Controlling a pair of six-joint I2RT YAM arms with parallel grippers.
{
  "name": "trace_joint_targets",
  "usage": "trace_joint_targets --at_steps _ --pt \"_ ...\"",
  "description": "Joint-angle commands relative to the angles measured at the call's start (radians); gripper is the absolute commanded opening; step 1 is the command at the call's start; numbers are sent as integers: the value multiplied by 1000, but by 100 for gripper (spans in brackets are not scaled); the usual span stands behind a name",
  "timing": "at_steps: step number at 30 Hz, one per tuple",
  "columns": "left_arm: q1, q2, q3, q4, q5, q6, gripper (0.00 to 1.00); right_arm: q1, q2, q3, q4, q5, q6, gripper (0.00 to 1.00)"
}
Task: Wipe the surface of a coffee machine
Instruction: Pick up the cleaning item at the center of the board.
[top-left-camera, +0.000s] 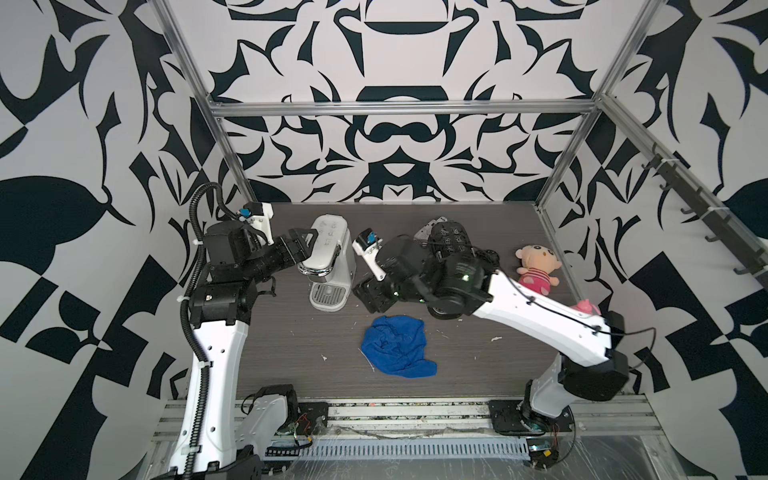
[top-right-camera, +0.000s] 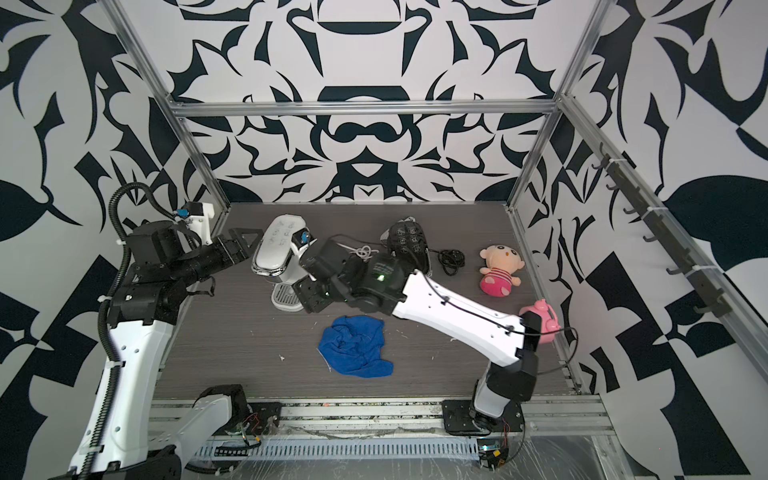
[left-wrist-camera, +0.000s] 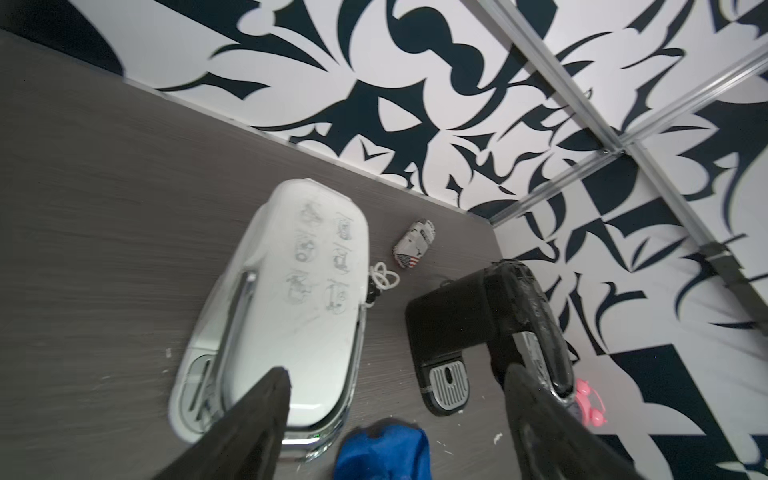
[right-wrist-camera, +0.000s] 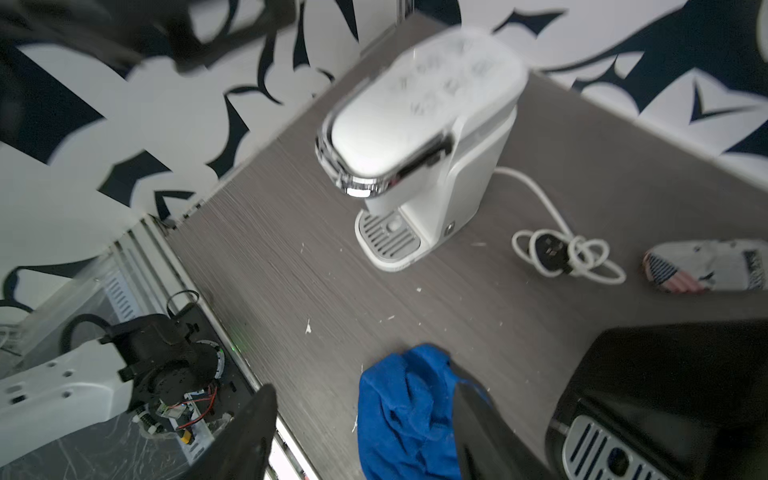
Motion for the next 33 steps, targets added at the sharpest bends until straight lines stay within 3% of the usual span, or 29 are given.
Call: trace_joint_targets --at_steps 1,5,10,13,18,25,30,32,33 --pt "4 -53 -34 -82 -155 23 89 57 29 -12 -48 123 175 71" --pt "5 -84 -66 -83 -240 51 90 86 115 -44 -166 171 285 77" --pt "6 -92 -112 -75 -347 85 92 84 214 -138 -146 137 295 83" --pt "10 -59 -118 -86 -315 75 92 83 284 -161 -99 86 237 84" --pt "10 -61 -143 -73 -245 57 92 72 332 -191 -91 110 180 88" --pt "10 -95 -156 -102 -245 78 92 -28 323 -345 16 7 213 91" --pt "10 -101 -148 -122 -252 92 92 -57 368 -410 80 -120 238 89" --pt "10 -100 -142 -130 -256 97 92 -57 376 -429 103 -137 241 81" --pt "10 -100 -139 -133 -257 99 92 -57 376 -439 116 -143 247 73"
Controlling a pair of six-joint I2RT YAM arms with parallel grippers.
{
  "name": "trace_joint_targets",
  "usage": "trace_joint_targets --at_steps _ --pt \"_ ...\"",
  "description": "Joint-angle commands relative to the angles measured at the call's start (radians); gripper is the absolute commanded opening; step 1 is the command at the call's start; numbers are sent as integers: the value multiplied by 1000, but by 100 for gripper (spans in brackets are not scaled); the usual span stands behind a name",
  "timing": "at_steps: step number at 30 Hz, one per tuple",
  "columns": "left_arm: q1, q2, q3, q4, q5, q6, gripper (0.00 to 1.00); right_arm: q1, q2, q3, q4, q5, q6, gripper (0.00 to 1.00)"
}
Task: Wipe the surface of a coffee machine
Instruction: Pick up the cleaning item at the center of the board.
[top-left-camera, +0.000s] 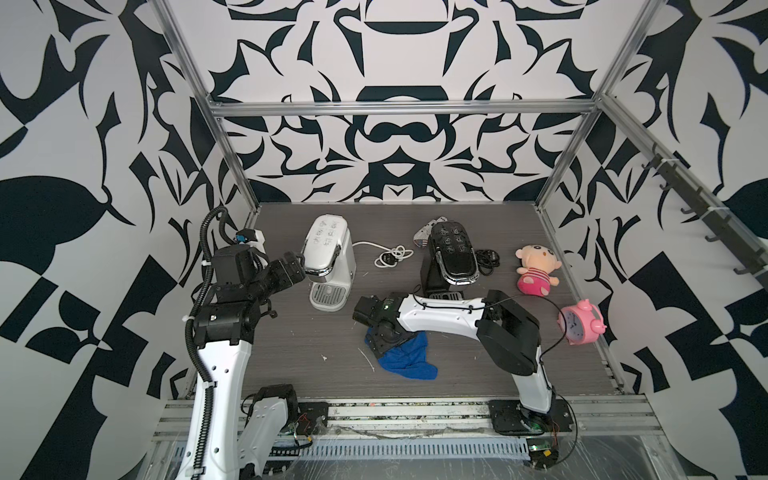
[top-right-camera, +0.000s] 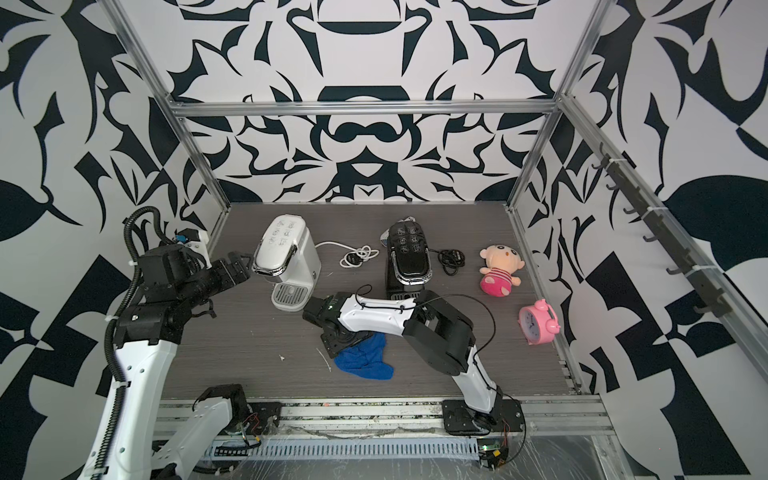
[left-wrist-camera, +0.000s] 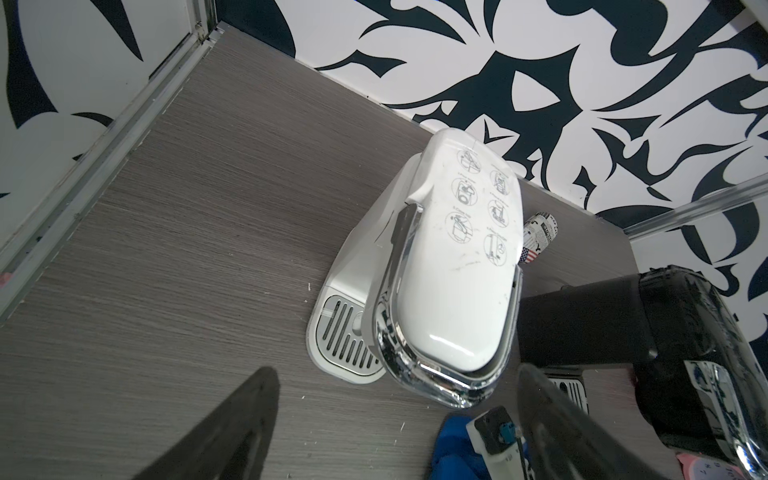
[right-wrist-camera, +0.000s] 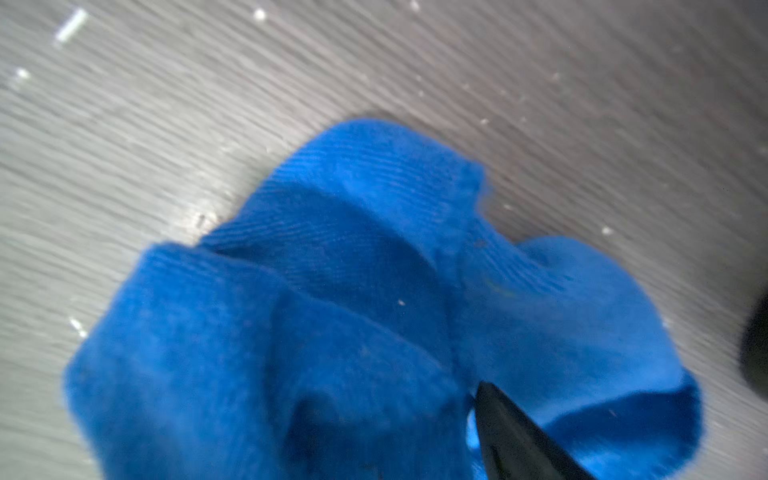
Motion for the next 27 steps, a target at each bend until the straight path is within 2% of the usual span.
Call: trace_joint_targets --at_steps 1,6,9,15,18,24,27 --pt "3 -10 14 -51 -4 18 92 12 15 -57 64 -42 20 63" --pt "5 -12 17 -34 -43 9 89 10 -38 -66 93 -27 -5 31" --pt "11 2 19 -2 -46 -5 87 10 -77 -27 72 -18 -56 0" --pt "24 69 54 48 2 -23 86 12 -158 88 -37 16 -114 0" --pt "34 95 81 59 8 -11 81 13 -224 133 -50 -3 -139 0" --pt "48 115 98 74 22 -4 80 14 -396 36 239 -47 -144 0" --pt "56 111 101 75 16 -1 79 13 -438 75 323 -26 -170 0"
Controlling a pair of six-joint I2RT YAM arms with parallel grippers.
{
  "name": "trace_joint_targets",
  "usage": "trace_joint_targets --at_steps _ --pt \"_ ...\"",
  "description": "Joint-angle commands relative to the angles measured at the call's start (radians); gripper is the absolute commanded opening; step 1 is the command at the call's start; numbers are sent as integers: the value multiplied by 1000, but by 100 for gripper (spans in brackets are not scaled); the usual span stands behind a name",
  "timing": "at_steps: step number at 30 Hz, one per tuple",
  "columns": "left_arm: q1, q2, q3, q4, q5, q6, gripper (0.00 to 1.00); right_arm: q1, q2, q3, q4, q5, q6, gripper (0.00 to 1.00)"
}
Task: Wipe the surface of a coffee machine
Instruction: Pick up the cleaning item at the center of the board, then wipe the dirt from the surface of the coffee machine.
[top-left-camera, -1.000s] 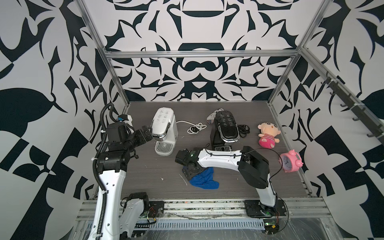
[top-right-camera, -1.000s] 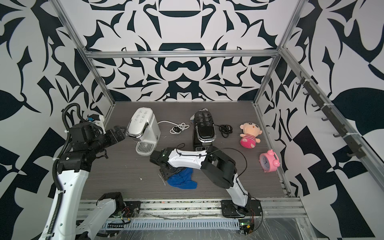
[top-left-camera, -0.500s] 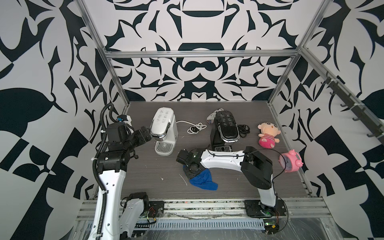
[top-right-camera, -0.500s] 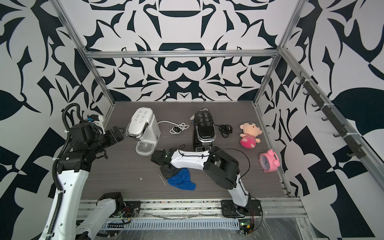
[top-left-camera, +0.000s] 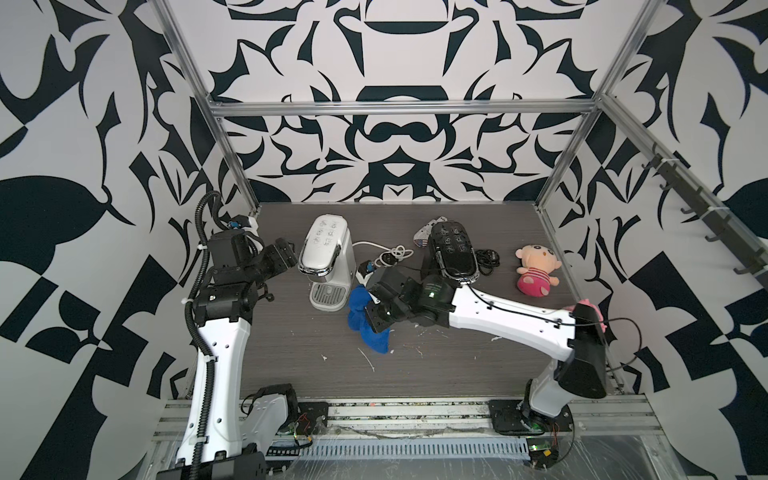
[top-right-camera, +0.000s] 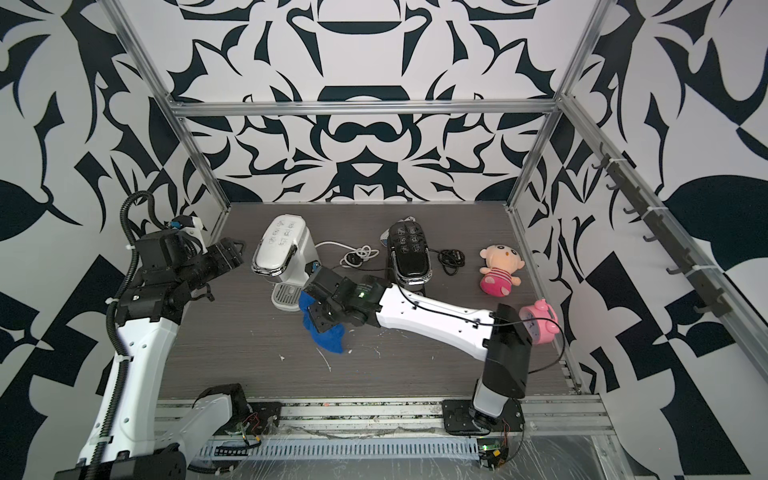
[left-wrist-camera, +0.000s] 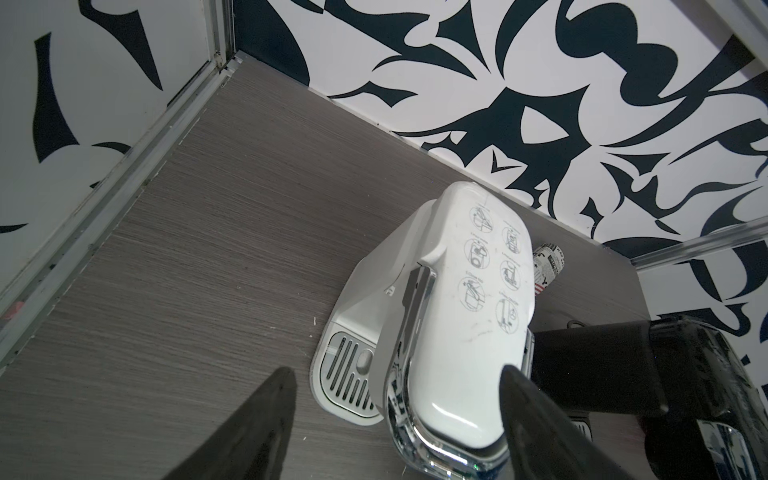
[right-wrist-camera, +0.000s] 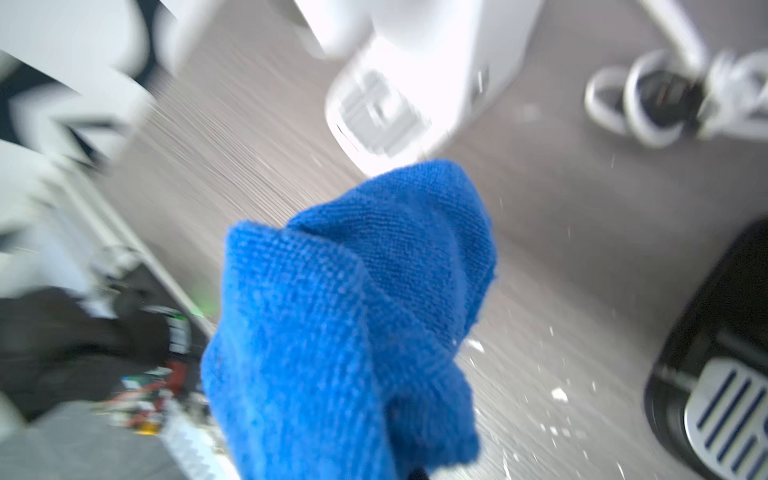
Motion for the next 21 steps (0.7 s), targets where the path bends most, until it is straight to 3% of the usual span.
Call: trace_joint_targets --at_steps 1,11,21 --pt "11 -3 29 9 11 10 78 2 -41 48 154 15 -54 0" --pt "65 43 33 68 18 -21 74 2 -15 317 236 -42 -255 0" --pt "95 193 -19 230 99 -85 69 -28 373 774 305 -134 -339 0"
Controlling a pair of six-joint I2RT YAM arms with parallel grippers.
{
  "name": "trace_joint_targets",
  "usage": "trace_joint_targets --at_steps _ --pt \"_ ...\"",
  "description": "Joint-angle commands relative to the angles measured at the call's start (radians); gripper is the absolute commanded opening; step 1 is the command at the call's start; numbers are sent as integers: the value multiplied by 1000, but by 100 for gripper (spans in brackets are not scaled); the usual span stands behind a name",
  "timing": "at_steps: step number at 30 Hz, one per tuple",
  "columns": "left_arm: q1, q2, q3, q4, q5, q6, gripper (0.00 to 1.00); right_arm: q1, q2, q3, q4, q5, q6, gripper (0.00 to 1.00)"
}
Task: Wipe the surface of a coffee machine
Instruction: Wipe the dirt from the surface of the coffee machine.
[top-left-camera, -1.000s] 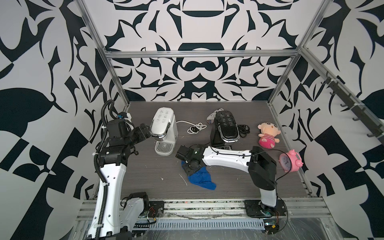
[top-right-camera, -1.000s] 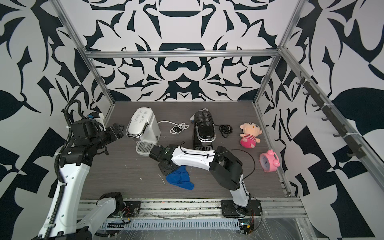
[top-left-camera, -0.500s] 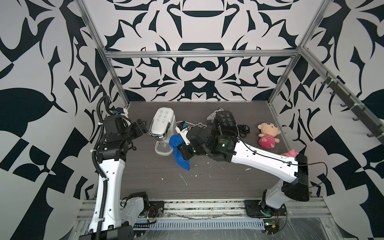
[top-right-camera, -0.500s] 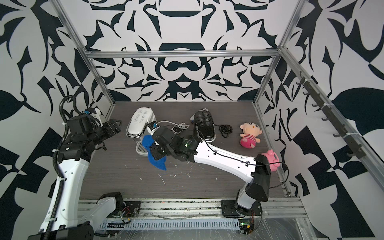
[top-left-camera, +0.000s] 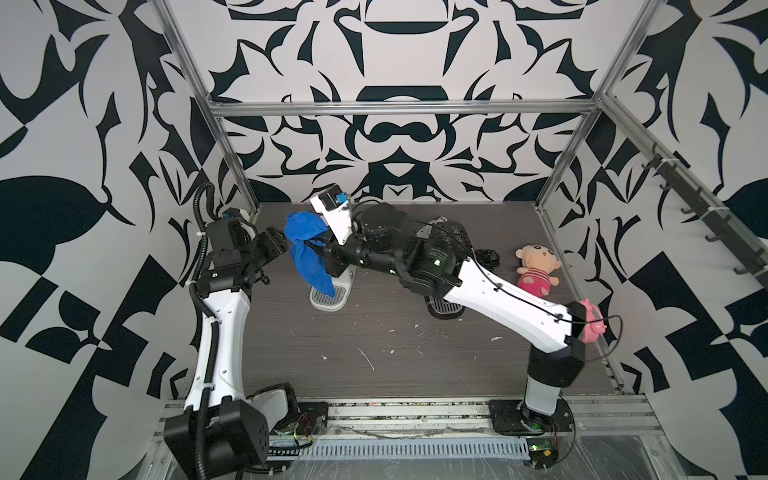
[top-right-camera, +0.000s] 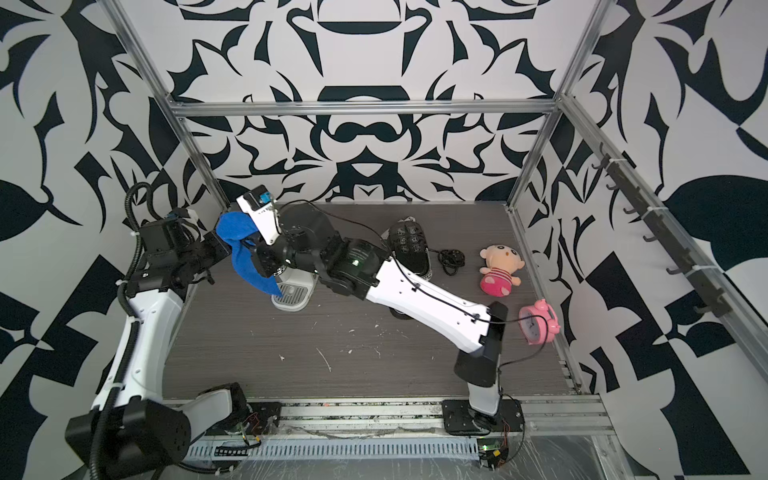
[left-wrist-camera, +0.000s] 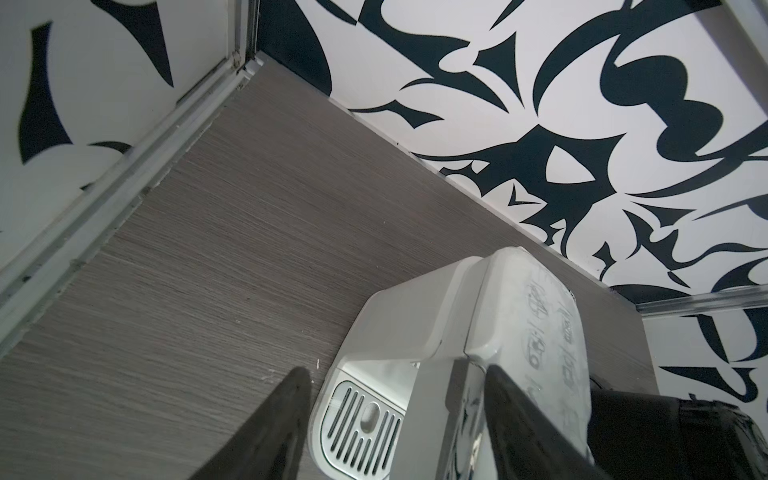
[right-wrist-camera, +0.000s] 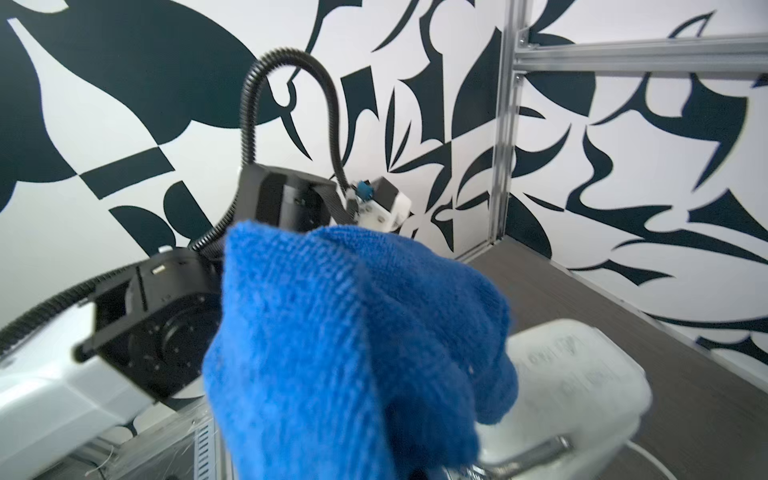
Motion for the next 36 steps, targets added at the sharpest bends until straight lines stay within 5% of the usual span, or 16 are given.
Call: trace_joint_targets --at_steps 1,10,14,29,36 --pt "6 -5 -45 87 43 -44 69 -20 132 116 34 -25 -57 0" --pt "14 2 -100 118 95 -66 61 -87 364 335 -66 158 -132 0" --pt "14 10 -103 104 71 -34 62 -90 380 385 -83 278 -194 0" --pt "16 15 -120 111 54 -11 63 -170 465 489 -167 428 -226 0" --pt "27 34 -114 129 77 -19 62 -174 464 515 -221 484 -364 0"
